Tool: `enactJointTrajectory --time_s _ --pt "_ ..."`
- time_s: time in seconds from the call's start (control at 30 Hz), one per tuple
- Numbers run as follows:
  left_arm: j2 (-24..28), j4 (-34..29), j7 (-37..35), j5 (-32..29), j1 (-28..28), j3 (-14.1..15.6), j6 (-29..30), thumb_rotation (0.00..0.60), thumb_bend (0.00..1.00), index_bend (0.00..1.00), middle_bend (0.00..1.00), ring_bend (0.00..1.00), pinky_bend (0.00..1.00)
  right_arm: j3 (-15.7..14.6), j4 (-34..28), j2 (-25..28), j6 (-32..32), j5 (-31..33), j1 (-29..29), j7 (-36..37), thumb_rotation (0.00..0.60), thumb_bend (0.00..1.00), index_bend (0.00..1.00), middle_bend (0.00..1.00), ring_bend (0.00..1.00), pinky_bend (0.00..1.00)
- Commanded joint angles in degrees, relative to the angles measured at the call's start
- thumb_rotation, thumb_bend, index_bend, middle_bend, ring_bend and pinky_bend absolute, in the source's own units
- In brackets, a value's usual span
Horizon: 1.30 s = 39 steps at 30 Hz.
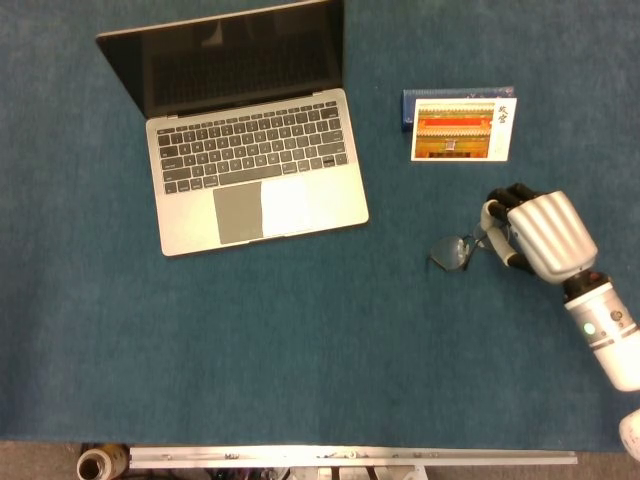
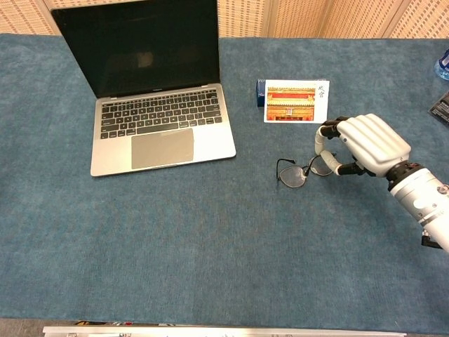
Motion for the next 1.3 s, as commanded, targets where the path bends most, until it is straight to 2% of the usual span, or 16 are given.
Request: enactJointTrajectory --time_s 0.03,0.4,0.7,0.93,1.3 --pt "-0.04 0.00 0.07 -0.02 -0.07 -0.03 -0.09 0.600 0.35 0.54 0.51 0.39 0.53 0.34 -1.12 0.72 1.04 -0.47 0.04 -0.14 0.600 0.46 0.54 0.46 0.38 0.68" --pt "-0.23 -0.01 0.65 0.17 -0.09 0.12 -0.18 0.600 0.35 0.54 0.51 0.39 0.53 2.40 -4.27 2.45 2.11 -0.08 0.98 -1.97 0.600 0.46 0.54 0.47 0.38 0.68" --pt "-0.13 0.01 0.25 -0.10 -0.03 -0.01 -0.15 0.600 0.35 0.54 0.51 0.39 0.53 2.98 -0.15 -0.32 -0.92 1.85 2.38 -1.35 0.600 0.46 0.54 0.47 0.38 0.68" --pt "0.14 -0.11 -0.32 -0.17 0.03 -0.16 0.00 0.600 0.35 0.54 0.51 0.39 0.53 2.50 4.00 -2.84 -2.41 2.51 2.87 -0.41 0.600 0.46 0.54 0.47 0.38 0.68" --pt "0.21 -0.21 -0.21 0.00 0.10 -0.08 0.10 0.600 0.35 0.54 0.51 0.39 0.53 1.65 7.02 -4.28 -2.86 2.63 2.80 0.78 0.600 0.45 0.54 0.47 0.38 0.68"
